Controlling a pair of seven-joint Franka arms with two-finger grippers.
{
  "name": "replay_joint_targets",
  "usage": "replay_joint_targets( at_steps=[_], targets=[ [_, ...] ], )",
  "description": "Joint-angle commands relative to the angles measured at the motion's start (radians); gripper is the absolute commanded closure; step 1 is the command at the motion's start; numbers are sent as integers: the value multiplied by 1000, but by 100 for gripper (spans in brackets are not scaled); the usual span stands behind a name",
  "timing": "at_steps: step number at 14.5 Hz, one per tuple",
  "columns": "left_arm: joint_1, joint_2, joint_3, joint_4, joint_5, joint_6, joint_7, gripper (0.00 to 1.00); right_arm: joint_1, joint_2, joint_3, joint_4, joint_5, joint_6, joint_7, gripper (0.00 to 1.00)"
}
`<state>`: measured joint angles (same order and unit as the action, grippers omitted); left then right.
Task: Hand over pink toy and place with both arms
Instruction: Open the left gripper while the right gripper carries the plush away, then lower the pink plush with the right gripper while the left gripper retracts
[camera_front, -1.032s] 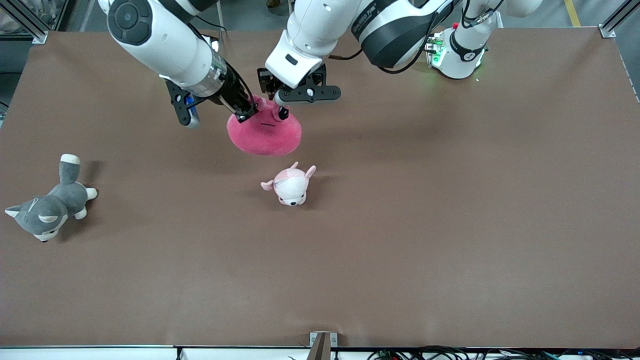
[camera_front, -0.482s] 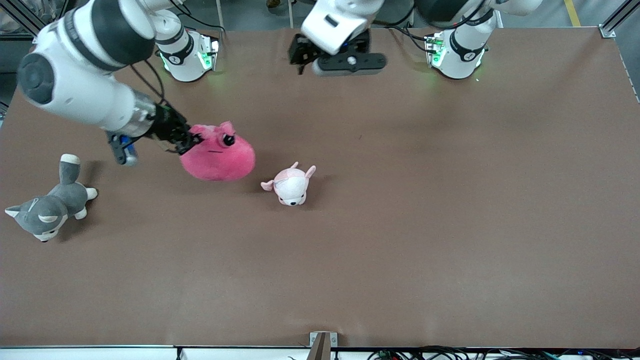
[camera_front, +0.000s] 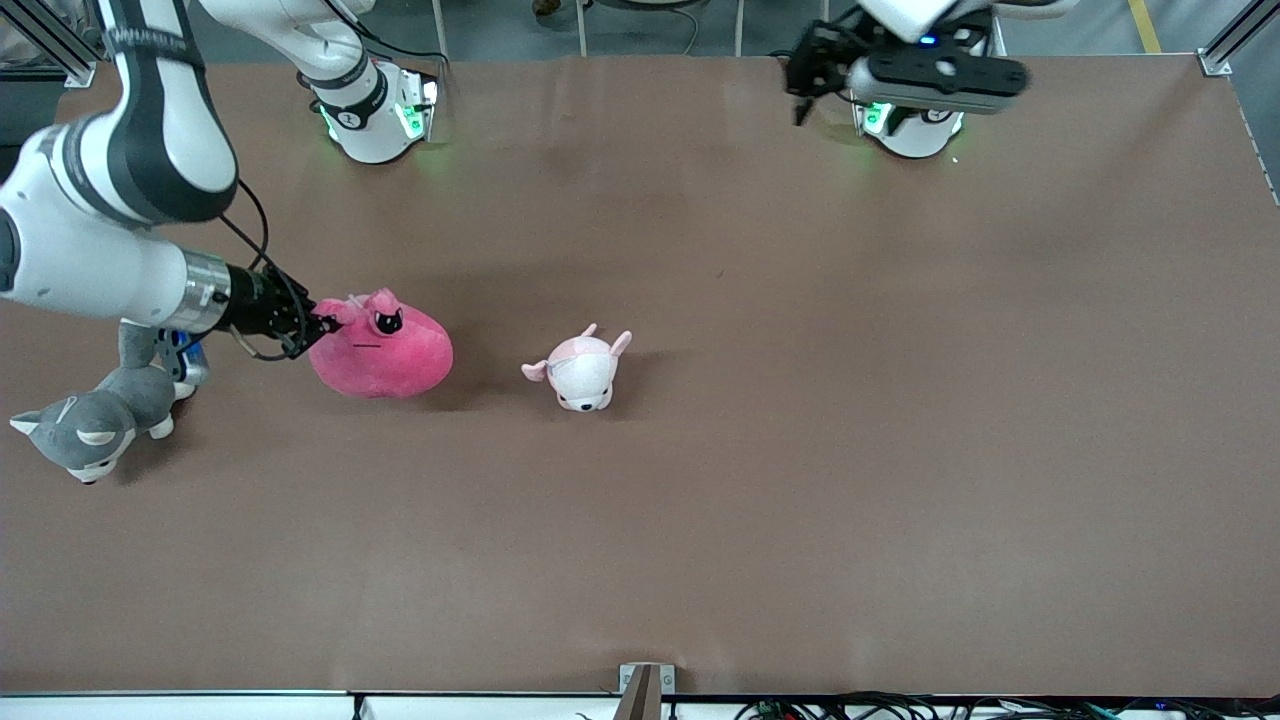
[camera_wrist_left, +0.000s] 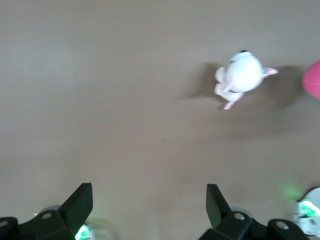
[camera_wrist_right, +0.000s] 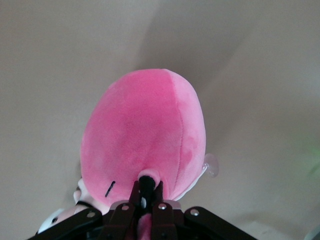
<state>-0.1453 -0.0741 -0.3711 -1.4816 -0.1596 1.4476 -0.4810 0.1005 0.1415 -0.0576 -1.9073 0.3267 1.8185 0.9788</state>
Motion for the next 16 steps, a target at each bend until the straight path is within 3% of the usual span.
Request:
replay_joint_targets(
  at_steps=[1, 5, 6, 8, 9, 11, 14, 16],
  targets=[
    [90, -61, -6, -97, 20, -1, 114, 0, -71, 50, 18, -2, 5, 21, -124, 98],
    [125, -20, -6, -118, 135, 32, 156, 0, -108, 124, 18, -2, 5, 65, -261, 92],
    [133, -3, -5, -124, 143, 39, 157, 0, -114, 136, 18, -1, 3, 76, -268, 80],
    [185, 28, -6, -124, 161, 63, 179, 0, -120, 150, 16, 10, 0, 82, -275, 12],
    [206, 40, -6, -123, 161, 74, 230, 0, -123, 150, 18, 25, -8, 82, -293, 0],
    [246, 48, -6, -124, 163, 95, 298, 0, -127, 150, 16, 59, -44, 79, -385, 0],
    [308, 57, -5, -123, 163, 120, 340, 0, -156, 150, 18, 134, -130, 76, -754, 0],
    [317, 60, -5, -123, 163, 129, 345, 0, -162, 150, 18, 198, -205, 71, -895, 0]
  ],
)
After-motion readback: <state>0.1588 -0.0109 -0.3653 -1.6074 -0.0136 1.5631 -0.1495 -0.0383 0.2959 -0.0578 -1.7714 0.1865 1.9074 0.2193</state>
